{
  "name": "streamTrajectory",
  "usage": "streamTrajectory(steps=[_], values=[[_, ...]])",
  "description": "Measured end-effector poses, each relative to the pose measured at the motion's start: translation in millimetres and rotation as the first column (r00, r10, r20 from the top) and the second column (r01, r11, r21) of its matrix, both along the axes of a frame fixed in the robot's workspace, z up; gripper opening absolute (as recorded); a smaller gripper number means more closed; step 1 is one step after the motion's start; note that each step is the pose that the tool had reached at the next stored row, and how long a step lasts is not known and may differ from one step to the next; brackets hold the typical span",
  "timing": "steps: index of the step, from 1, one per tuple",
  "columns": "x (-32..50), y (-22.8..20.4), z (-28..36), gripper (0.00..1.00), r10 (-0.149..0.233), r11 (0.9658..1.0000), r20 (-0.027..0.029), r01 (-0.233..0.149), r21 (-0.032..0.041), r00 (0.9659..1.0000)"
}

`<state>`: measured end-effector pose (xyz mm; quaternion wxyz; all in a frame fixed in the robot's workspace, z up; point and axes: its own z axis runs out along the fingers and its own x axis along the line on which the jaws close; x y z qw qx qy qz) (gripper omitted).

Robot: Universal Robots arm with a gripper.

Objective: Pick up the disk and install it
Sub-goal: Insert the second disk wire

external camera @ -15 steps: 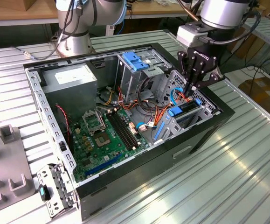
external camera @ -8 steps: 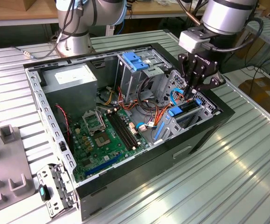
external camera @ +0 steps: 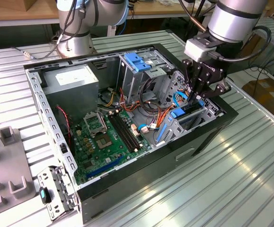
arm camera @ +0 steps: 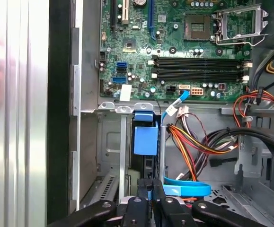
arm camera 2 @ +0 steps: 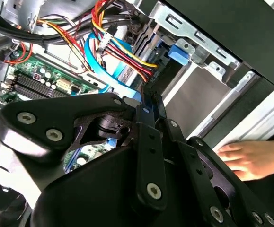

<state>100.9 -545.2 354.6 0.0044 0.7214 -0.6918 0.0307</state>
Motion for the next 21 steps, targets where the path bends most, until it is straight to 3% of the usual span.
streamTrajectory(steps=[2, 5, 7, 13, 14, 16, 21], values=[[-0.4, -1.3, -0.2, 0.16, 0.004, 0.9997, 0.0021, -0.004, 0.0224, 1.0000], [-1.1, -6.0, -1.5, 0.16, 0.007, 0.9991, 0.0050, -0.007, 0.0427, 1.0000], [-1.4, -8.0, -3.7, 0.16, 0.009, 0.9986, 0.0066, -0.009, 0.0512, 0.9999], [-2.3, -8.3, -5.0, 0.16, 0.015, 0.9982, 0.0172, -0.016, 0.0582, 0.9997], [-2.4, -8.5, -5.1, 0.16, 0.016, 0.9979, 0.0189, -0.017, 0.0627, 0.9997], [-2.6, -8.8, -5.0, 0.16, 0.016, 0.9974, 0.0204, -0.017, 0.0693, 0.9997], [-3.3, -10.8, -5.9, 0.16, 0.016, 0.9973, 0.0211, -0.017, 0.0721, 0.9997]])
